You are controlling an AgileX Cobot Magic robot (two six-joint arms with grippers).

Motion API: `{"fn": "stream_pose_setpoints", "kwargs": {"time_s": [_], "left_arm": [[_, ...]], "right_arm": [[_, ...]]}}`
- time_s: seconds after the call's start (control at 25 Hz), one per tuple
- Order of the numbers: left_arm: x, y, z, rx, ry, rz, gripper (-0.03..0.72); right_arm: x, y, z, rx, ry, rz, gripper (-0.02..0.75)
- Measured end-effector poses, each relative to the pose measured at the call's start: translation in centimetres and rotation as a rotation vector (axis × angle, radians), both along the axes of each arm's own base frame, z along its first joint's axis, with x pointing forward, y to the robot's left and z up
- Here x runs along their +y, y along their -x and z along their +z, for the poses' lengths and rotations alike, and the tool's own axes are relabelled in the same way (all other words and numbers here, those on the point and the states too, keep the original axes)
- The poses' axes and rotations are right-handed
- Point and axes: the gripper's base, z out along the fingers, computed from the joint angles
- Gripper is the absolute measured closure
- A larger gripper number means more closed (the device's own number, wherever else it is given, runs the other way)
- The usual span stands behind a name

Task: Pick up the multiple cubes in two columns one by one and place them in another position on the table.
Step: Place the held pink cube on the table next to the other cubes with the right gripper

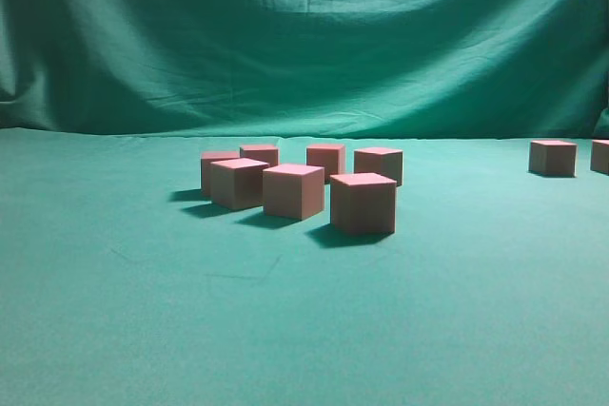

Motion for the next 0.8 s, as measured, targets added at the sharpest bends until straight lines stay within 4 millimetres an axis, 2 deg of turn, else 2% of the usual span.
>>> {"fn": "stream_pose_setpoints", "kwargs": {"time_s": [0.08,0.24,0.44,0.56,0.64,0.8], "left_arm": [[0.0,0.0,0.0,0.000,0.000,0.000,0.688],[0.0,0.0,0.0,0.000,0.000,0.000,0.688],[0.0,0.0,0.0,0.000,0.000,0.000,0.688],[0.0,0.0,0.0,0.000,0.000,0.000,0.688],[0.0,0.0,0.0,0.000,0.000,0.000,0.688],[0.0,0.0,0.0,0.000,0.000,0.000,0.688]], "right_arm": [[0.4,0.6,-0.2,-0.003,0.045,-0.068,0.478],[-0.3,0.7,-1.2,-0.062,0.191,-0.239,0.478],[-1.2,1.5,-5.1,-0.084,0.266,-0.342,0.478],[-0.6,2.7,-7.5,-0.088,0.216,-0.326,0.478],[0.3,3.6,-8.2,-0.099,0.161,-0.271,0.478],[1.4,3.7,-9.5,-0.127,0.165,-0.182,0.478]]}}
